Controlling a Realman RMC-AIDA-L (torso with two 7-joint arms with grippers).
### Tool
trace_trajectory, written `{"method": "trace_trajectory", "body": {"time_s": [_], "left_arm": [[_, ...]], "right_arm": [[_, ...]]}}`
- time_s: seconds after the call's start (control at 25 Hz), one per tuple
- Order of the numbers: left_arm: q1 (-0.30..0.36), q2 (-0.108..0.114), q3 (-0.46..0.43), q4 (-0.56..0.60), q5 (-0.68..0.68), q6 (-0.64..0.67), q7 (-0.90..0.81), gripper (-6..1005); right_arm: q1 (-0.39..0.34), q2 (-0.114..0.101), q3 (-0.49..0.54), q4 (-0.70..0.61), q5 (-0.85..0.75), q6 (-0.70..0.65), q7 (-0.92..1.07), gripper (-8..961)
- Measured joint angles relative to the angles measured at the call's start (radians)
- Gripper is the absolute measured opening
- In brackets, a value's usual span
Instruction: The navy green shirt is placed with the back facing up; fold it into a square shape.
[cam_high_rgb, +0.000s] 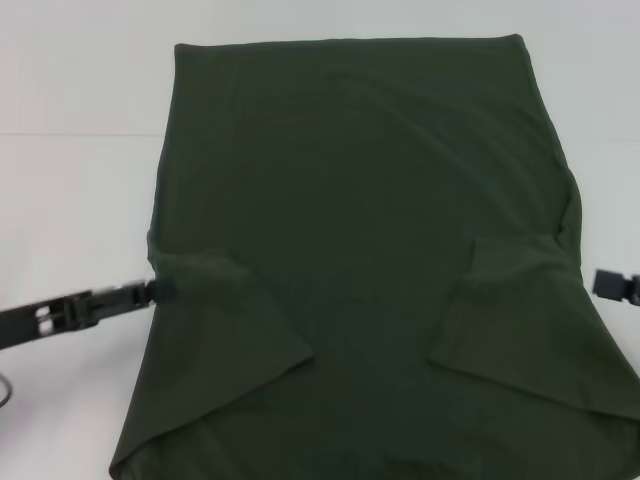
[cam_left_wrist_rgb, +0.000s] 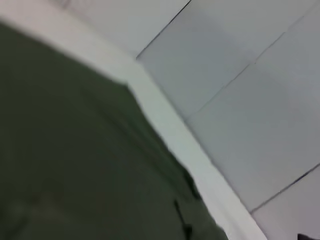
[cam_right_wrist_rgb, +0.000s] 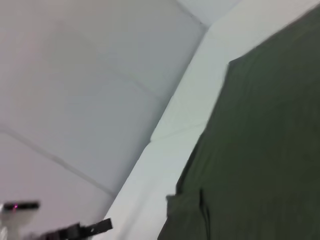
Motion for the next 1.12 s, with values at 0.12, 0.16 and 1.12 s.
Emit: {"method": "trace_trajectory", "body": {"time_s": [0.12,0.16,1.12], "left_arm": [[0.0,0.033,-0.008,0.021,0.077,0.071,-0.176,933],[0.0,0.04,-0.02,0.033,0.105,0.098,-0.22,933],[-0.045,0.062,0.01,0.039,0.447,0.154,-0.633,933]], "right_arm": [[-0.006,-0.009,-0.004,-0.012,-0.01,-0.08,-0.119,791],[-0.006,-0.008,-0.006,-0.019,-0.021,-0.105,-0.165,791],[-0.04,0.112,0.029,-0.161,-0.165,-0.078,-0.702,795]]}}
